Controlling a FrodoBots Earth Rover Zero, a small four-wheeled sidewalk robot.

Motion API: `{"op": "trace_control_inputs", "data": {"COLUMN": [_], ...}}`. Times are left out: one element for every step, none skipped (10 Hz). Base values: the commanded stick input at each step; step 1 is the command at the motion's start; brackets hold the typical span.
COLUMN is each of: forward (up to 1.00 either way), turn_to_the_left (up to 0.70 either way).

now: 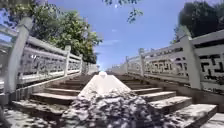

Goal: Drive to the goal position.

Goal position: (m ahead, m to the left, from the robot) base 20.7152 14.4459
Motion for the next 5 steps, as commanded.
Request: {"op": "trace_control_inputs", "data": {"forward": [0.45, 0.45, 0.45, 0.45, 0.45], "turn_to_the_left": [0.27, 0.03, 0.00, 0.00, 0.00]}}
